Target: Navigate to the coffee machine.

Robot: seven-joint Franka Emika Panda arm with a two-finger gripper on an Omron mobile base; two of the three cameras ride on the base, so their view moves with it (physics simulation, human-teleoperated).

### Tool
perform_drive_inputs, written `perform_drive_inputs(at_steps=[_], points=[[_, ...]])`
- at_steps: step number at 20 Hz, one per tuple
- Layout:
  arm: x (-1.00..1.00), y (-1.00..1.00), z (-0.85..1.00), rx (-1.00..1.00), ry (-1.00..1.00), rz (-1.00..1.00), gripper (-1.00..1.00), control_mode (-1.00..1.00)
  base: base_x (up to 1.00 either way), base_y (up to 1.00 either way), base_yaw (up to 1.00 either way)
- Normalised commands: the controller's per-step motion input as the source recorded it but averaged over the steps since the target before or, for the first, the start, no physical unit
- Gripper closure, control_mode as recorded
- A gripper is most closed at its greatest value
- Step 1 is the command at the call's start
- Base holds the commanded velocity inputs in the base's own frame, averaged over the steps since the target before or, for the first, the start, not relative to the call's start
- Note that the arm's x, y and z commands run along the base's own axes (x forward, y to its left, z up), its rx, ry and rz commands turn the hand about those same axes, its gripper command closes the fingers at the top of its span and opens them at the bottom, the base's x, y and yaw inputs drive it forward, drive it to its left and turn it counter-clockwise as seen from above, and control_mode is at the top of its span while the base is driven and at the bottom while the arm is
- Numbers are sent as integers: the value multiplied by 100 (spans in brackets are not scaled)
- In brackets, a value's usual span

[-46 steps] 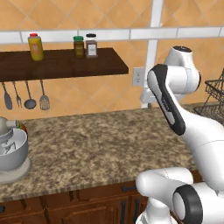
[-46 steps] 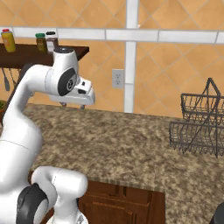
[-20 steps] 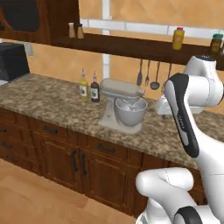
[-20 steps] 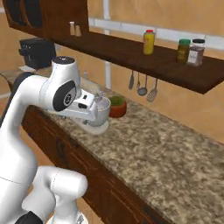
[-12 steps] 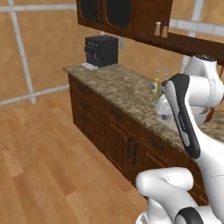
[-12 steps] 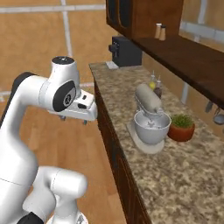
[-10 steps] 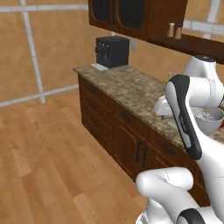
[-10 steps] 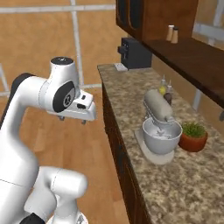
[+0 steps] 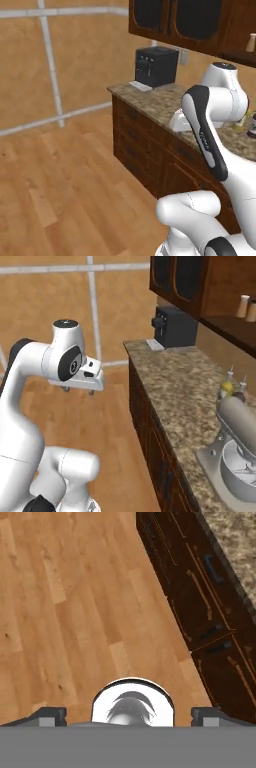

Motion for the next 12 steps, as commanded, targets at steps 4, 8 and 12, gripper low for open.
perform_drive_inputs(at_steps=[4, 8, 12], points=[[0, 0, 0, 0, 0, 0, -100, 100, 100, 92, -37], [0, 0, 0, 0, 0, 0, -100, 100, 100, 92, -42], [0, 0, 0, 0, 0, 0, -100, 100, 100, 91, -49]])
